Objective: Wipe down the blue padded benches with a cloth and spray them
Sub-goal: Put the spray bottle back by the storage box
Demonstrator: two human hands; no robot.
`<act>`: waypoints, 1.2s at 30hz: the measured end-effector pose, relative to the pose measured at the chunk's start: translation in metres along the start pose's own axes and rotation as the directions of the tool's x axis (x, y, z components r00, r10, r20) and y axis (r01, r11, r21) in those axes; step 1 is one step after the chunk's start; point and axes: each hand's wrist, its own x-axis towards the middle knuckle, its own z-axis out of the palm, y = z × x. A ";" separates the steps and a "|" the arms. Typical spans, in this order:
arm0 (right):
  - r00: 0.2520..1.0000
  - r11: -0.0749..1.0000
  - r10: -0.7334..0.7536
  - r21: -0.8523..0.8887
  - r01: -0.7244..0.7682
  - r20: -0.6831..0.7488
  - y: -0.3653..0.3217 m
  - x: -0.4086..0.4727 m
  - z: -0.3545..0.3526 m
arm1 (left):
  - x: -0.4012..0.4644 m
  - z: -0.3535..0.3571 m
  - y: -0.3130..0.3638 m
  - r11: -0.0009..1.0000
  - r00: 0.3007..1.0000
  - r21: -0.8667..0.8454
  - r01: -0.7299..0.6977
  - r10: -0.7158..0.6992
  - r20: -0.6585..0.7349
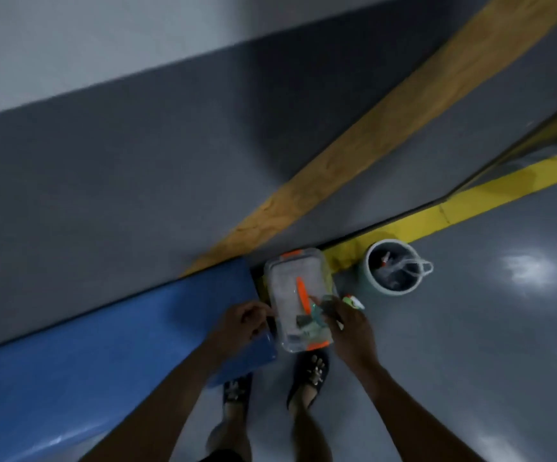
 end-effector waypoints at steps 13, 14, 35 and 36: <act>0.995 0.983 0.068 -0.174 -0.054 0.075 0.198 0.101 0.117 | 0.126 0.056 -0.126 0.962 0.961 -0.146 0.231 -0.250 -0.120; 0.995 0.984 0.069 -0.170 -0.057 0.068 0.206 0.108 0.126 | 0.134 0.059 -0.137 0.961 0.959 -0.144 0.235 -0.253 -0.128; 0.912 0.925 0.358 -0.215 -0.315 0.203 0.232 0.173 0.187 | 0.174 0.052 -0.172 0.958 0.955 -0.178 0.224 -0.252 -0.154; 0.912 0.936 0.338 -0.184 -0.300 0.232 0.216 0.171 0.173 | 0.166 0.049 -0.159 0.960 0.957 -0.185 0.209 -0.240 -0.164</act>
